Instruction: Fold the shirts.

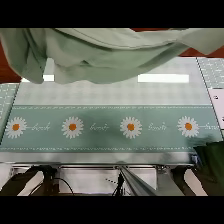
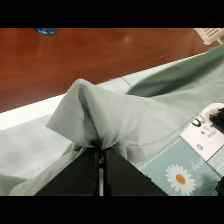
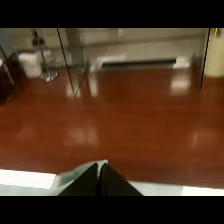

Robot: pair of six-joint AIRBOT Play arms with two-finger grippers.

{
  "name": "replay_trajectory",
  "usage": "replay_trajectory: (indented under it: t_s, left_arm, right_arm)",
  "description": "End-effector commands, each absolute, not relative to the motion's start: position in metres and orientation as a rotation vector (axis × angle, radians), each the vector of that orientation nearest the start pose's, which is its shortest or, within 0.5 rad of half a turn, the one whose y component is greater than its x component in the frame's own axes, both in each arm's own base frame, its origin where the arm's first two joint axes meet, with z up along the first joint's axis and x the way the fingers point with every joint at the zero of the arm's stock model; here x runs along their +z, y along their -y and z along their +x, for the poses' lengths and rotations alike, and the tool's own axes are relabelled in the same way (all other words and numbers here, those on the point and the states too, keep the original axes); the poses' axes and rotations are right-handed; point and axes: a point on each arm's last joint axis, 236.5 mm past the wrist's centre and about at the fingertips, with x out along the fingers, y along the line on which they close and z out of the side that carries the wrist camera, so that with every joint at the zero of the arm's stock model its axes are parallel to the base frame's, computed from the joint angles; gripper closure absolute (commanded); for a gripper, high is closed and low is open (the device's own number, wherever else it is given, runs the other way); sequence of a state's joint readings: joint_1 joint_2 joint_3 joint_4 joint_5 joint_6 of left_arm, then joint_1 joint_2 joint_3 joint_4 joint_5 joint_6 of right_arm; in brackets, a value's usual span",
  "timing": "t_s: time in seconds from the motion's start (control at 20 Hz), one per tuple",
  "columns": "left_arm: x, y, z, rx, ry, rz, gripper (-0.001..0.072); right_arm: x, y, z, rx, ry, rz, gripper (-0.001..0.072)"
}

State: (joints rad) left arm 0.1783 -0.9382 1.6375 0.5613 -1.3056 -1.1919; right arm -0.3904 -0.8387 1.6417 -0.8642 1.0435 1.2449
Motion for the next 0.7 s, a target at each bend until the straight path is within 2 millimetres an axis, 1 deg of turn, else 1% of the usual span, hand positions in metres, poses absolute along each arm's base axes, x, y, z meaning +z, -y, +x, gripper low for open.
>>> replay_trajectory:
  t_s: [0.0, 0.1, 0.2, 0.25, 0.3, 0.35, 0.4, 0.5, 0.6, 0.65]
  left_arm:
    - [0.404, 0.131, 0.266, -0.663, -0.387, -0.164, 0.0684]
    - [0.397, 0.129, 0.24, -0.634, -0.428, -0.14, 0.0684]
    - [0.39, 0.133, 0.215, -0.638, -0.477, -0.134, 0.0684]
    - [0.382, 0.135, 0.204, -0.642, -0.521, -0.143, 0.0684]
    - [0.373, 0.136, 0.196, -0.648, -0.572, -0.148, 0.0684]
    - [0.362, 0.137, 0.188, -0.653, -0.632, -0.157, 0.0684]
    - [0.348, 0.136, 0.183, -0.655, -0.7, -0.175, 0.0684]
    - [0.32, 0.135, 0.179, -0.663, -0.82, -0.206, 0.0684]
    - [0.291, 0.134, 0.188, -0.662, -0.905, -0.263, 0.0684]
    - [0.276, 0.133, 0.196, -0.657, -0.94, -0.302, 0.0684]
  right_arm:
    - [0.487, -0.023, 0.275, 0.176, 0.029, 0.111, 0.0689]
    - [0.496, -0.025, 0.254, 0.143, 0.062, 0.101, 0.0688]
    - [0.5, -0.022, 0.237, 0.101, 0.081, 0.094, 0.0689]
    - [0.498, -0.022, 0.233, 0.095, 0.073, 0.092, 0.0689]
    - [0.49, -0.023, 0.232, 0.096, 0.04, 0.088, 0.0689]
    - [0.478, -0.023, 0.233, 0.093, -0.014, 0.082, 0.0689]
    - [0.46, -0.021, 0.237, 0.091, -0.09, 0.079, 0.0689]
    - [0.427, -0.017, 0.25, 0.096, -0.228, 0.065, 0.0689]
    - [0.394, -0.008, 0.276, 0.102, -0.359, 0.036, 0.0689]
    - [0.374, -0.004, 0.296, 0.11, -0.431, 0.028, 0.0689]
